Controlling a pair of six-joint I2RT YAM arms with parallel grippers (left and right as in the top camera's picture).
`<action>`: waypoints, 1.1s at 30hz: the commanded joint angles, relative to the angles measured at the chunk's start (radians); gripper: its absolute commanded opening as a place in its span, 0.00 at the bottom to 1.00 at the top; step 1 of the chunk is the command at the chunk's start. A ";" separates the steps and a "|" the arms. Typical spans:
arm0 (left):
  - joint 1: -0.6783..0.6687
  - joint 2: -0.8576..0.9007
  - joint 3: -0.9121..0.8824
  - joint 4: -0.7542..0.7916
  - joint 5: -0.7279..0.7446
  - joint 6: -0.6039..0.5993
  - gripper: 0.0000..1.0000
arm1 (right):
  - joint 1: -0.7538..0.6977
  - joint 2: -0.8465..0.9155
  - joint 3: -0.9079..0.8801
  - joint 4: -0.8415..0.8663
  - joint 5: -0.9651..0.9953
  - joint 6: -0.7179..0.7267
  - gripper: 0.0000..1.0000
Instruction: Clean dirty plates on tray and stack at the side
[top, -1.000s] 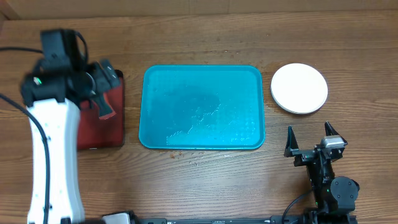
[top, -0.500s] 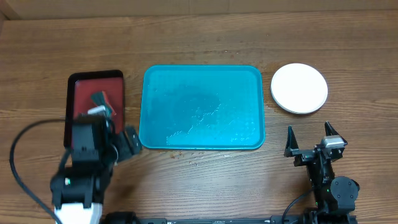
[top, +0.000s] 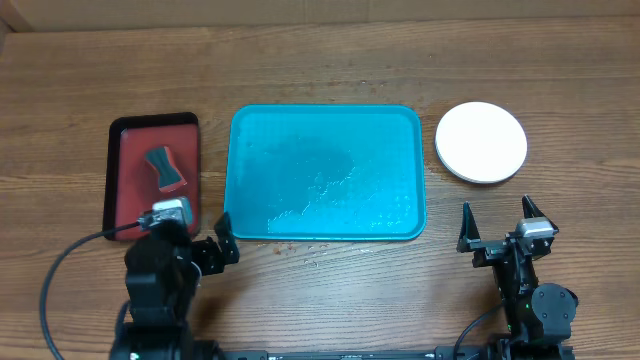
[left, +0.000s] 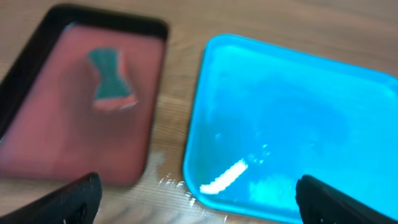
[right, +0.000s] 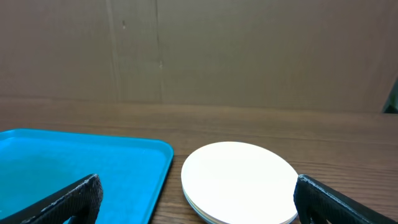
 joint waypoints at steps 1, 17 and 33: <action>-0.005 -0.068 -0.091 0.105 0.114 0.078 1.00 | 0.006 -0.010 -0.010 0.005 0.006 0.003 1.00; -0.001 -0.290 -0.416 0.534 0.116 0.077 1.00 | 0.006 -0.010 -0.010 0.005 0.006 0.003 1.00; -0.001 -0.452 -0.465 0.607 0.058 0.079 1.00 | 0.006 -0.010 -0.010 0.005 0.006 0.003 1.00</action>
